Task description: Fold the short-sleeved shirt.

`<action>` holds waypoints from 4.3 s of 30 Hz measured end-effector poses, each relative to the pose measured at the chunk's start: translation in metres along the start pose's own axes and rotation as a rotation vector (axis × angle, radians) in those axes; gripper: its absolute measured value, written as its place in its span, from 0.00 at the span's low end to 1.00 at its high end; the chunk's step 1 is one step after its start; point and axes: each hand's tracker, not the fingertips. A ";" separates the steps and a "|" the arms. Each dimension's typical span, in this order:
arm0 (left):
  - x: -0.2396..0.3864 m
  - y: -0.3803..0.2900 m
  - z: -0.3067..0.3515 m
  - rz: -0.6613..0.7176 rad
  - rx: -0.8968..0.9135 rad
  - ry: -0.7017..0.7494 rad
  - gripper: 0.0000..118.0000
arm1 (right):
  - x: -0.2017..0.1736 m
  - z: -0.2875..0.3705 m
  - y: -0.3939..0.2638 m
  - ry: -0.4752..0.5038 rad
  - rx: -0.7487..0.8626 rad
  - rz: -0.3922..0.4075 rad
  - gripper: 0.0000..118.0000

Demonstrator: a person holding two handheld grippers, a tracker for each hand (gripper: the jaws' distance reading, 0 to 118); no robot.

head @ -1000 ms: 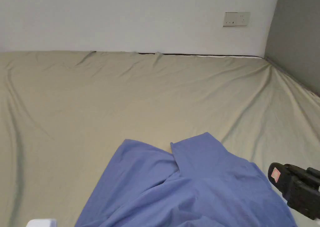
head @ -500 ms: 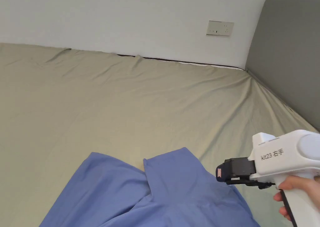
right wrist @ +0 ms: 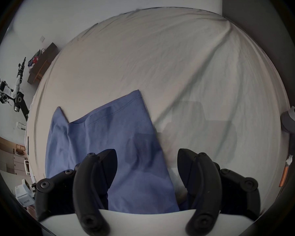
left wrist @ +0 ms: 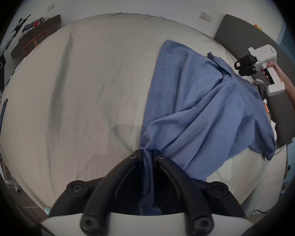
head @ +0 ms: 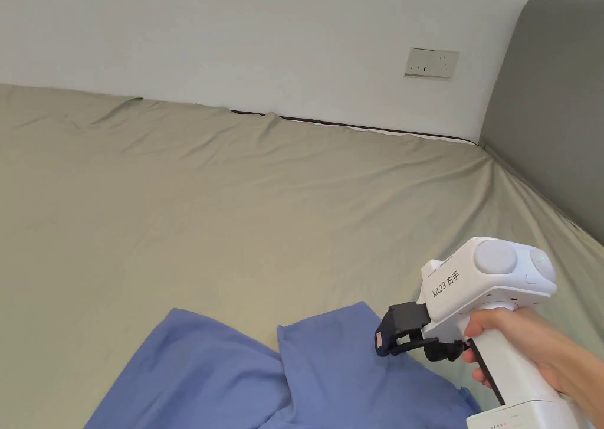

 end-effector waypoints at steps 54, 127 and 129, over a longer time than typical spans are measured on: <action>0.052 0.317 0.365 -0.083 0.835 -0.153 0.03 | -0.069 0.561 -0.097 0.011 1.484 0.107 0.00; -0.014 -0.092 0.102 0.206 0.147 -0.149 0.89 | -0.104 0.210 -0.446 -0.272 0.710 -0.121 0.71; -0.006 -0.087 0.124 0.171 0.202 -0.060 0.88 | -0.117 0.223 -0.434 -0.283 0.764 -0.068 0.71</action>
